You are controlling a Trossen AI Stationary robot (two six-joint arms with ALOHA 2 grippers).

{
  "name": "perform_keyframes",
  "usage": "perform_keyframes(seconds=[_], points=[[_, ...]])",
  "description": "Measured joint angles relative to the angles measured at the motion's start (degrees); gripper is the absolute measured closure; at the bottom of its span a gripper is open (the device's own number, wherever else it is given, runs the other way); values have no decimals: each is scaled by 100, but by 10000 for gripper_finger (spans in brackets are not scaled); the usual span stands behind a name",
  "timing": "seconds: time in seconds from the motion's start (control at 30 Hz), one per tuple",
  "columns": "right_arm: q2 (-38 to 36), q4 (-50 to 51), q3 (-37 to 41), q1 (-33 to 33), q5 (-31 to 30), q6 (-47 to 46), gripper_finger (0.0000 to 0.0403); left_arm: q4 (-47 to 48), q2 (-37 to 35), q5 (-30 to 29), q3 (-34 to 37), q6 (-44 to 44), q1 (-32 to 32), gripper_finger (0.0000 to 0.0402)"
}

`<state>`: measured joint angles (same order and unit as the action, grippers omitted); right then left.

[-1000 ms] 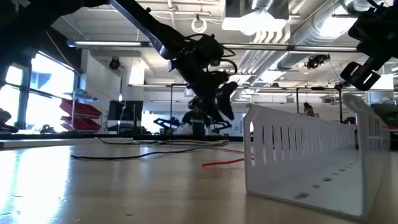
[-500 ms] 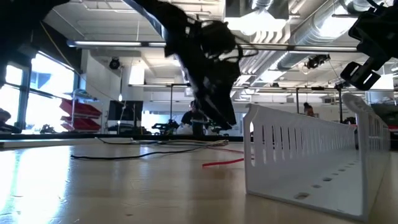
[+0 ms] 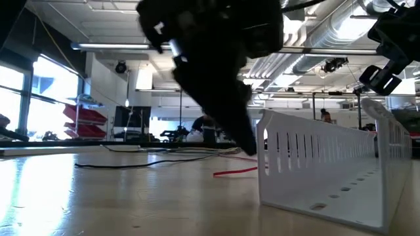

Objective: Ziptie cables
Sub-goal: Move the white cable duct to the middle right of the table, then wrap the colored cables with the black zip tie

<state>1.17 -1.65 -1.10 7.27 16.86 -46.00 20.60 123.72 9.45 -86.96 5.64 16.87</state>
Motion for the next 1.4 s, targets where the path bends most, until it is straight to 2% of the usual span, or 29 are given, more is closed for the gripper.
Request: perform_keyframes(seconds=[0.3, 0.4, 0.57, 0.67, 0.73, 0.83, 1.0, 1.07, 1.17, 1.27, 1.33, 1.4], points=[[0, -4, 0, 2, 0, 0, 403, -3025, 508, 334, -9, -519, -338, 290], [0, -3, 0, 1, -1, 0, 403, -2890, 349, 509, -4, -481, -501, 295], [0, -2, 0, 0, -2, 0, 403, -1488, -66, 205, -13, -350, -684, 296], [0, 0, 0, 1, -1, 0, 403, -811, -7, 405, 1, -324, -685, 296], [-2, 0, 0, 2, -2, 0, 403, -915, 127, 727, 2, -432, -592, 297], [0, 0, 0, 0, -2, 0, 403, -1725, 432, 970, -2, -341, -436, 307], [0, -1, -2, 0, -2, 0, 403, -4460, 1059, 939, -10, 233, -615, 341], [0, 0, 0, 0, -2, 0, 403, -4942, 1215, 1105, -112, 404, -762, 355], [-2, 0, 0, 0, -2, 0, 403, -4666, 1227, 1494, -201, 597, -894, 372], [-1, 2, -2, 0, -2, 0, 403, -3783, 1001, 1527, -199, 331, -908, 385], [-2, -1, 0, 0, -2, 0, 403, -2912, 730, 1292, -201, -164, -856, 394], [-2, 0, -2, 2, -2, 0, 403, -2056, 443, 461, -208, -550, -789, 399]])
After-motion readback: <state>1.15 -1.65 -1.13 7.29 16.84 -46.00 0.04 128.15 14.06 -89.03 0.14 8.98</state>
